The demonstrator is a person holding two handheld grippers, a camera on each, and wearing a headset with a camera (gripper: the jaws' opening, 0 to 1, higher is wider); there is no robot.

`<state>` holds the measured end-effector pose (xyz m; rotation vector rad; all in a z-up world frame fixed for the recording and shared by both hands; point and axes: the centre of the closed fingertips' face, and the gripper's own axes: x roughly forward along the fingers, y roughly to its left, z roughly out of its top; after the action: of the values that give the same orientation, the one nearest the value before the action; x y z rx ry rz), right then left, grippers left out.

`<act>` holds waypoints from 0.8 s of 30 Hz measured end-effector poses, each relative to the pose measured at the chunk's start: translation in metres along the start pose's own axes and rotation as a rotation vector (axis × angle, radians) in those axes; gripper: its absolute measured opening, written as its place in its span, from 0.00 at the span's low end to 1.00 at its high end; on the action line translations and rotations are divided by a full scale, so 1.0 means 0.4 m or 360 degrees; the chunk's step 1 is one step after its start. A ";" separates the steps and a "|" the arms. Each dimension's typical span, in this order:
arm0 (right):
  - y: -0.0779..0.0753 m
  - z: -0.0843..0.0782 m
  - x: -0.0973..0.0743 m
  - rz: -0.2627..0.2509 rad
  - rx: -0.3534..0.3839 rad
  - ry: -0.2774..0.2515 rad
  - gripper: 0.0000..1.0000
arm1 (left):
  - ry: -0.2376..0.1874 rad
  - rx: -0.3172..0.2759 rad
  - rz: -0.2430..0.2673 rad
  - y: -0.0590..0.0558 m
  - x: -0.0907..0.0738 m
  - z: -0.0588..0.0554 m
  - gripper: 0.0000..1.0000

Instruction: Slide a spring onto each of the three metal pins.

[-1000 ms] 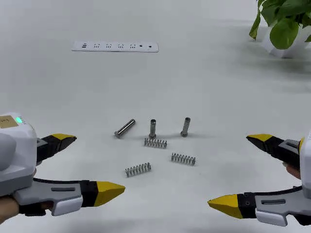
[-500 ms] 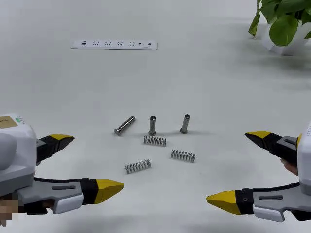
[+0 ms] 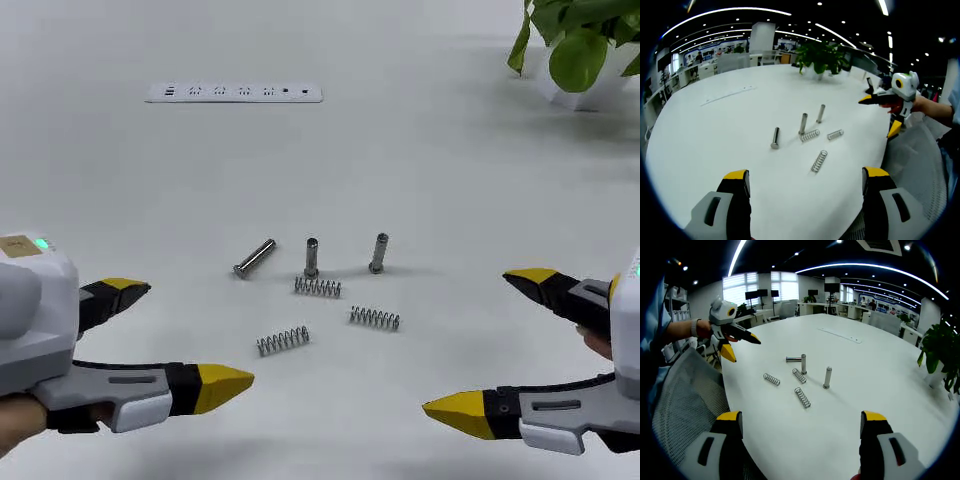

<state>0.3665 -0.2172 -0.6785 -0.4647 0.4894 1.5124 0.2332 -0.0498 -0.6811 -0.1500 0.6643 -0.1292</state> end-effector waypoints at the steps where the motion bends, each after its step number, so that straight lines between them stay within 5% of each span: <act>1: 0.000 -0.001 0.000 -0.0001 -0.0004 0.0003 0.99 | 0.0002 0.0006 0.0000 0.001 0.001 0.000 0.95; 12: -0.002 -0.011 -0.004 -0.0003 0.0008 0.0009 0.99 | 0.0057 0.0036 -0.0010 0.018 0.016 0.012 0.95; 17: 0.000 -0.011 -0.003 0.0000 0.0010 0.0006 0.99 | 0.0072 0.0058 -0.0018 0.039 0.027 0.039 0.93; 24: 0.005 -0.010 -0.003 0.0006 0.0023 -0.0004 0.99 | 0.0136 0.0188 -0.0033 0.064 0.061 0.072 0.91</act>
<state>0.3644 -0.2205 -0.6810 -0.4508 0.4991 1.5122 0.2720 -0.0260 -0.6781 -0.0377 0.7387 -0.1954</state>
